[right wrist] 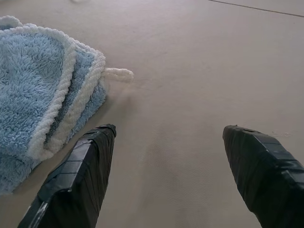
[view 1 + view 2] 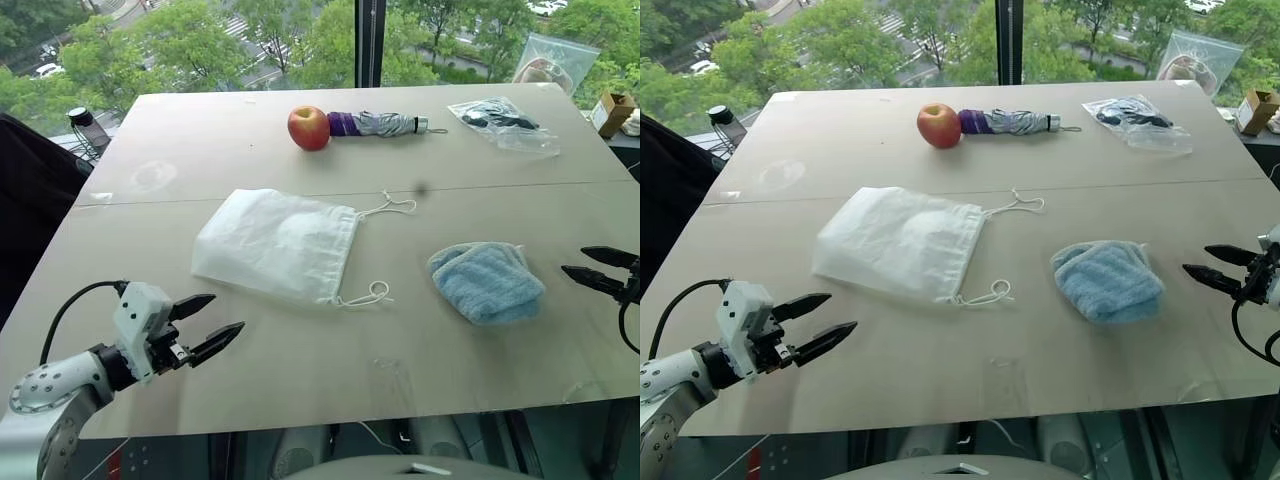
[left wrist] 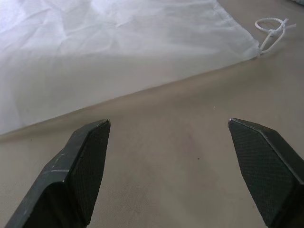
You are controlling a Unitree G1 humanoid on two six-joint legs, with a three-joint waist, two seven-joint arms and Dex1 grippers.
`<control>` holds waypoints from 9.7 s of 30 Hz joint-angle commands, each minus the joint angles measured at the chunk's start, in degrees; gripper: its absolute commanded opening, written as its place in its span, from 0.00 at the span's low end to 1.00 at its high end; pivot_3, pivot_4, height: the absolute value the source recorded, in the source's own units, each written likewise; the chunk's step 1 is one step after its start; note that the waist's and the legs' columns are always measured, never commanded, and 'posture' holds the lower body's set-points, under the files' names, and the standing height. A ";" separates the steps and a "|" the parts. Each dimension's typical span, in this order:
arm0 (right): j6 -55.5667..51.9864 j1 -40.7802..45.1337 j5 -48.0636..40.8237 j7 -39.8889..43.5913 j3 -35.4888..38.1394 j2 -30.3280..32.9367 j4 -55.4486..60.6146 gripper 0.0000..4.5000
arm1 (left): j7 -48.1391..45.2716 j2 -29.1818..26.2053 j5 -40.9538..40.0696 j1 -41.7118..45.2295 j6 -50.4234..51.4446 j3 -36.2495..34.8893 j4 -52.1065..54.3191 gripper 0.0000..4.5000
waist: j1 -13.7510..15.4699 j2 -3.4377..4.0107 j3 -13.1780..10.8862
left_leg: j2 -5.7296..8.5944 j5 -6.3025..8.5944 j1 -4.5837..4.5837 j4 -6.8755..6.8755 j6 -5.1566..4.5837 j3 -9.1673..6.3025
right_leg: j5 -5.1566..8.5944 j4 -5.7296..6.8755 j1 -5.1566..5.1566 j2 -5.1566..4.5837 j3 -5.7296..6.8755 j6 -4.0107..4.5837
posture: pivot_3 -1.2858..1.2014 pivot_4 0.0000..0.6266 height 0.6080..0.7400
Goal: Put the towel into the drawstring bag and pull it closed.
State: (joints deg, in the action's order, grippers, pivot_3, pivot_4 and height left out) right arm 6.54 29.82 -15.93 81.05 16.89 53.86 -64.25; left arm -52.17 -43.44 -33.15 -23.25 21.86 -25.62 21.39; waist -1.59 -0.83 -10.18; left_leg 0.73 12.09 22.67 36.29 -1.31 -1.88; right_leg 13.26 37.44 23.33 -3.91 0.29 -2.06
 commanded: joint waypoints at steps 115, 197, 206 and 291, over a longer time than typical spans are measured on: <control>-15.93 -16.11 -15.84 1.80 5.09 -1.70 44.00 0.86 | 43.27 32.00 53.67 31.28 11.54 45.07 0.82 0.37 | 2.42 -0.07 -0.04 | 0.04 0.36 0.33 0.73 -0.59 0.14 | -0.52 -0.57 -0.35 -0.03 -0.01 -0.70 | 0.52 0.24 1.00; -12.46 -8.97 -16.93 4.84 -3.83 -9.56 45.13 0.86 | 30.76 13.05 50.16 35.76 -7.44 26.61 -2.12 0.12 | 2.37 -0.06 -0.05 | 0.04 0.41 0.38 0.66 -0.64 0.18 | -0.51 -0.71 -0.32 -0.17 0.00 -0.62 | 0.52 0.24 1.00; -13.80 -11.75 -18.10 2.90 -2.89 -9.90 49.99 0.86 | 41.53 13.82 55.74 30.13 -21.45 27.82 -9.56 0.46 | 2.42 -0.06 -0.05 | 0.02 0.41 0.38 0.54 -0.65 0.19 | -0.56 -0.73 -0.26 -0.41 -0.08 -0.70 | 0.52 0.24 1.00; -15.14 -12.59 -18.53 0.87 -1.87 -9.01 52.52 0.86 | 49.46 9.15 56.39 37.20 -33.66 23.87 -34.78 0.93 | 2.39 0.06 0.04 | 0.06 0.40 1.05 0.84 -0.65 0.10 | -0.79 -0.59 0.31 -0.29 0.06 -0.95 | 0.52 0.24 1.00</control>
State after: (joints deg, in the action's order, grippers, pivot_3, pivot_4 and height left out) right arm -9.61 16.68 -33.95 81.97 12.54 43.87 -12.28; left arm -3.71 -34.19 23.24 13.34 -11.33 -1.50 -13.13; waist 0.79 -0.77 -10.14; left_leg 0.78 12.49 23.72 37.13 -1.95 -1.78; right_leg 12.47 36.84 23.64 -4.20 0.35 -3.01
